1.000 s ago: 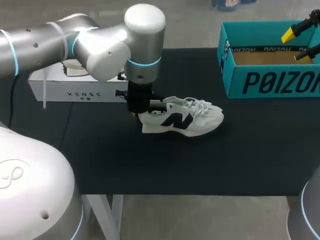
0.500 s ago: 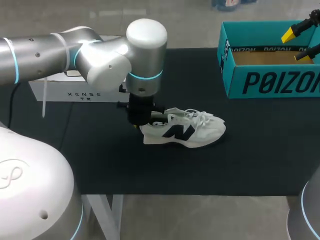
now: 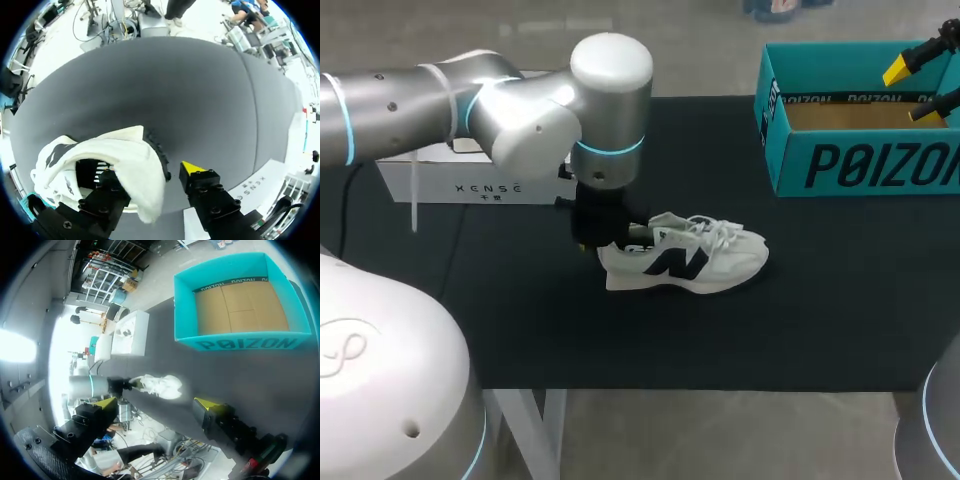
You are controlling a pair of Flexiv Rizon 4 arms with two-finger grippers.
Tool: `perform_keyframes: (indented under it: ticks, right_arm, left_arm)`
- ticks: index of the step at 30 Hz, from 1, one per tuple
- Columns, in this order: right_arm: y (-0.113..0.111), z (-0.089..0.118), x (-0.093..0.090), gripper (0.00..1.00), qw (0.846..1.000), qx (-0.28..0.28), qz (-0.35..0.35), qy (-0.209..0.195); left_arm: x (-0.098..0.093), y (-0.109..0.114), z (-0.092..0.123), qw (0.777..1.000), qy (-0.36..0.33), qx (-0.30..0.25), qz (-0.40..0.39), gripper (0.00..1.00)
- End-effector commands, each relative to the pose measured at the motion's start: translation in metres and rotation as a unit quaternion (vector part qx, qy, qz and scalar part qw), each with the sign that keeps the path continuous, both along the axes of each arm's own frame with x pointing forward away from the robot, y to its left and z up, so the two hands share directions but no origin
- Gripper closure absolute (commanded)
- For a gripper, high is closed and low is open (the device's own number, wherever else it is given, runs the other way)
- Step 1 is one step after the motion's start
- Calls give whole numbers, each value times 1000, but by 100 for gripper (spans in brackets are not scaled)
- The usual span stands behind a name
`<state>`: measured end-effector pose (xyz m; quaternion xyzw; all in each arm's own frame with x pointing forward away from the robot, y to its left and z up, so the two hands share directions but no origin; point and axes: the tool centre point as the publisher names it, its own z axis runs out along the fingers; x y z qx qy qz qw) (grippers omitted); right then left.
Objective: Take the shoe out of the shoebox, open the shoe tongue, remove and reinsert the insole, then place the shoe into the shoebox
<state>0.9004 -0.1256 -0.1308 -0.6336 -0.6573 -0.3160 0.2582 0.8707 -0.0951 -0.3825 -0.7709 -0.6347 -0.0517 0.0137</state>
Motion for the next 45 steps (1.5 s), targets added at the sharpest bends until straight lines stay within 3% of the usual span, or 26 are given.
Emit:
perform_keyframes:
  ticks: [1,5,6,8,22,23,24,25,27,29,31,45]
  right_arm:
    - [0,0,0,0,1000,-1,0,1]
    - [0,0,0,0,1000,-1,0,1]
    - [0,0,0,0,1000,-1,0,1]
    - [0,0,0,0,1000,-1,0,1]
    - [0,0,0,0,1000,-1,0,1]
    - [0,0,0,0,1000,-1,0,1]
    - [0,0,0,0,1000,-1,0,1]
    - [0,0,0,0,1000,-1,0,1]
    - [0,0,0,0,1000,-1,0,1]
    - [0,0,0,0,1000,-1,0,1]
    - [0,0,0,0,1000,-1,0,1]
    - [0,0,0,0,1000,-1,0,1]
  left_arm:
    - [-3,10,43,1000,-11,-27,-5,0]
    - [2,7,63,1000,4,-15,25,0]
    - [5,6,70,998,34,-19,43,0]
    - [11,4,76,996,57,25,66,0]
    - [11,4,76,996,57,25,66,0]
    - [22,0,83,990,66,-6,124,0]
    - [27,-6,86,985,30,-5,172,0]
    - [34,-12,90,968,21,-2,251,0]
    - [51,-20,98,896,76,-5,438,0]
    - [60,-17,103,790,92,-22,605,0]
    - [61,-6,107,648,110,-48,752,0]
    - [61,-6,107,648,110,-48,752,0]
